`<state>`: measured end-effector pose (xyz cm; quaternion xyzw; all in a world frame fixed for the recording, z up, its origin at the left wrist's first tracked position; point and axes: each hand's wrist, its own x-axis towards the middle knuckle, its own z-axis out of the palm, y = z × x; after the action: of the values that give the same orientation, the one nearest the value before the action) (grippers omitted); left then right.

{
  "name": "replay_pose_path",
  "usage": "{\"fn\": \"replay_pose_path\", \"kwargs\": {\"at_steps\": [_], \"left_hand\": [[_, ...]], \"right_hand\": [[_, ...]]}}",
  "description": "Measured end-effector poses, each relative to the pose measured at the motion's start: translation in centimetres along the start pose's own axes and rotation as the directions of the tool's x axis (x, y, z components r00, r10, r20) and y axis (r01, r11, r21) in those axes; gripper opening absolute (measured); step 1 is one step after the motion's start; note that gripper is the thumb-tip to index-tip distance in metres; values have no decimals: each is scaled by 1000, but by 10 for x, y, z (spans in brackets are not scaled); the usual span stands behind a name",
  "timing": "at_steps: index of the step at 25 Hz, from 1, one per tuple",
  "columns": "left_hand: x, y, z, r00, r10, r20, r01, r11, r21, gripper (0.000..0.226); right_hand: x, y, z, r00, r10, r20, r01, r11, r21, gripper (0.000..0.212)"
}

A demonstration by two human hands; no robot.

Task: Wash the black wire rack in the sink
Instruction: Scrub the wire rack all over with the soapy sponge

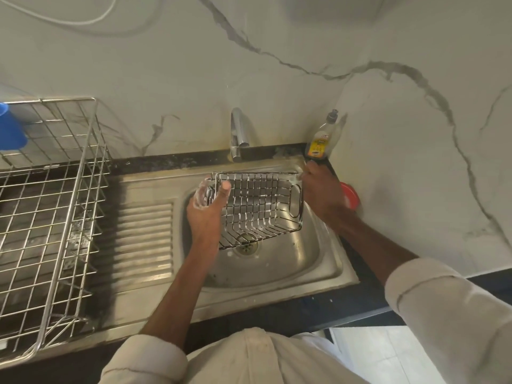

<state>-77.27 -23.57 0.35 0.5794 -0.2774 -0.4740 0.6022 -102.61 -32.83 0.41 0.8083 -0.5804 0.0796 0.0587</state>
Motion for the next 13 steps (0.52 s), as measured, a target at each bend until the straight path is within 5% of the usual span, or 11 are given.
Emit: {"fn": "replay_pose_path", "kwargs": {"at_steps": [5,10,13], "left_hand": [[1,4,1,1000,12,-23,-13,999,-40,120],[-3,1,4,1000,-22,-18,21,997,-80,115],[-3,5,2,998,-63,-3,62,992,-107,118]], "right_hand": [[-47,-21,19,919,-6,395,17,1000,-23,19],[-1,-31,-2,975,192,111,-175,973,-148,13],[4,-36,-2,972,163,169,-122,966,-229,18]]}}
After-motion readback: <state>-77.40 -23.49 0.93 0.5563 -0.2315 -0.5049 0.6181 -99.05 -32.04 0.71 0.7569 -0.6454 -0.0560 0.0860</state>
